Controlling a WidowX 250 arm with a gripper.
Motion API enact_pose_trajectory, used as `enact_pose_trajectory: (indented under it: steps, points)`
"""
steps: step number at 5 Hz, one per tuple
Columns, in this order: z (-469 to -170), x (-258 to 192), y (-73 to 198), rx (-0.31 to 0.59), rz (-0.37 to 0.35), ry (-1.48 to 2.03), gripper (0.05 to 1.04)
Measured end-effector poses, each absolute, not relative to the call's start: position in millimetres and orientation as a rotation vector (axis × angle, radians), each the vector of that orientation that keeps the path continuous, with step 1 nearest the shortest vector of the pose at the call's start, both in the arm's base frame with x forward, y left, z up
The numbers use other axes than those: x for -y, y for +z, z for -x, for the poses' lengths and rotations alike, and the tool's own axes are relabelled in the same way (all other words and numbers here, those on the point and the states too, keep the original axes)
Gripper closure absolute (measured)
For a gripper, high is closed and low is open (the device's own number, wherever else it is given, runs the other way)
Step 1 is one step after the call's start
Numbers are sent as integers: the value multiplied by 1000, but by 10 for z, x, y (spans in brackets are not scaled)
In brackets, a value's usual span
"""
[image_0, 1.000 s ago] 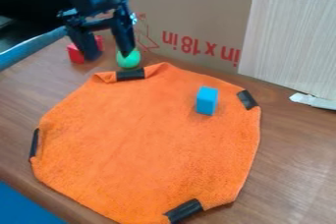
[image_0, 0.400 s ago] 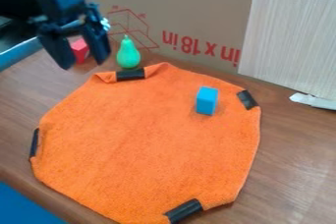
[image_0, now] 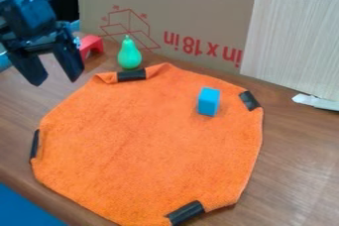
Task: Fold cloth from the bottom left to the top right
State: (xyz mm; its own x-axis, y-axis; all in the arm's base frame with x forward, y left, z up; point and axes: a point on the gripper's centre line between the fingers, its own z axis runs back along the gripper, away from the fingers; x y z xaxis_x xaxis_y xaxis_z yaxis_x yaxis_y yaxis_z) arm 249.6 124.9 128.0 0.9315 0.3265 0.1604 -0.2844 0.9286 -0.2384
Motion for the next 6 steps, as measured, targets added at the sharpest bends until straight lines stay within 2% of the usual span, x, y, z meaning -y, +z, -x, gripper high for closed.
enact_pose_trajectory:
  steps: [1, 2, 3, 6]
  points:
    - [-2323, -1286, 963, 168, 116, 323, 83]
    - [-2183, -1281, 695, 164, 53, 323, 83]
    - [-2162, -1372, 622, 154, -7, 361, 83]
    - [-2163, -1360, 521, 194, -9, 418, 83]
